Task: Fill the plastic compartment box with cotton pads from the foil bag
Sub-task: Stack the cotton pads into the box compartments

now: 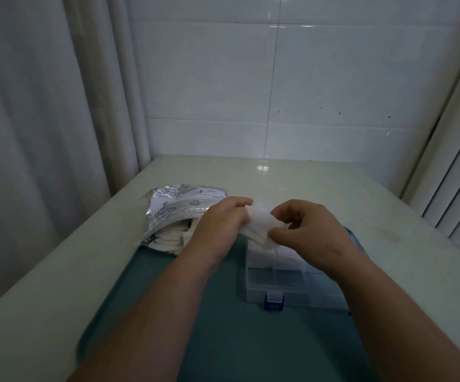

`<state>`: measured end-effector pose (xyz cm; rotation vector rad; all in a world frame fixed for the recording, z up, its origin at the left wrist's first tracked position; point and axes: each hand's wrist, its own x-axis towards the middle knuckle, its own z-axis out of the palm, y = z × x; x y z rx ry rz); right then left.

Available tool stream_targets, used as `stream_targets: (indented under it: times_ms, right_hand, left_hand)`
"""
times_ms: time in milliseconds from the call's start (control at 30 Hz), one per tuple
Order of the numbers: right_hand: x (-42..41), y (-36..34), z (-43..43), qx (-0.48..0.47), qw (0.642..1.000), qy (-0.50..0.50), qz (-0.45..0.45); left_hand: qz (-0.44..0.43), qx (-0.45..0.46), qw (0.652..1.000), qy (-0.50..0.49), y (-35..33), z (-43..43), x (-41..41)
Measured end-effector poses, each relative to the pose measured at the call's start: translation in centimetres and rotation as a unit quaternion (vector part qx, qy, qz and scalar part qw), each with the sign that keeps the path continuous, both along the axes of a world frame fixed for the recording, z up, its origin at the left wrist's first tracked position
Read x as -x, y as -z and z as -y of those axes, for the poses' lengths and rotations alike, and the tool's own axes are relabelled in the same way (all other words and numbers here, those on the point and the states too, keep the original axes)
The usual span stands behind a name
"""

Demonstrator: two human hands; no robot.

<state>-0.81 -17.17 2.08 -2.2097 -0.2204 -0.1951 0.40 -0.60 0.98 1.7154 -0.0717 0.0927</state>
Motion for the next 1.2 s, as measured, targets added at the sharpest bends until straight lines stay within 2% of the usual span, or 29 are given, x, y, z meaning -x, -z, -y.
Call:
stream_targets:
  times_ms: [100, 300, 500, 667, 733, 867, 1000, 1133, 1200]
  right_hand:
    - [0.0, 0.1, -0.2, 0.022, 1.000, -0.013, -0.002]
    - [-0.3, 0.7, -0.6, 0.070, 0.997, -0.010, -0.001]
    - [-0.3, 0.9, -0.6, 0.067, 0.998, -0.014, -0.012]
    - [-0.5, 0.8, -0.6, 0.037, 0.999, -0.003, 0.007]
    - [-0.5, 1.0, -0.6, 0.057, 0.998, -0.007, -0.009]
    - [-0.5, 1.2, -0.7, 0.081, 0.997, -0.002, -0.007]
    - [-0.3, 0.7, -0.7, 0.046, 0.998, 0.012, 0.036]
    - [-0.3, 1.0, -1.0, 0.070, 0.997, 0.003, 0.019]
    - [-0.4, 1.0, -1.0, 0.045, 0.999, 0.003, 0.007]
  left_hand:
    - [0.045, 0.006, 0.998, -0.047, -0.1, 0.7, 0.4]
    - [0.060, -0.088, 0.993, -0.051, 1.4, 1.9, 0.2]
    - [0.015, -0.001, 0.998, -0.066, 1.5, 2.2, 0.4]
    - [0.090, -0.044, 0.989, -0.109, 1.9, 2.3, -0.1]
    - [0.084, -0.061, 0.989, -0.107, 2.0, 2.3, -0.2]
    - [0.039, -0.005, 0.995, -0.087, 1.7, 2.5, 0.1]
    - [0.092, 0.036, 0.990, -0.102, 1.4, 2.6, 0.5]
    - [0.074, 0.007, 0.995, -0.068, 1.5, 2.7, 0.3]
    - [0.076, -0.026, 0.994, -0.078, 1.7, 2.6, -0.1]
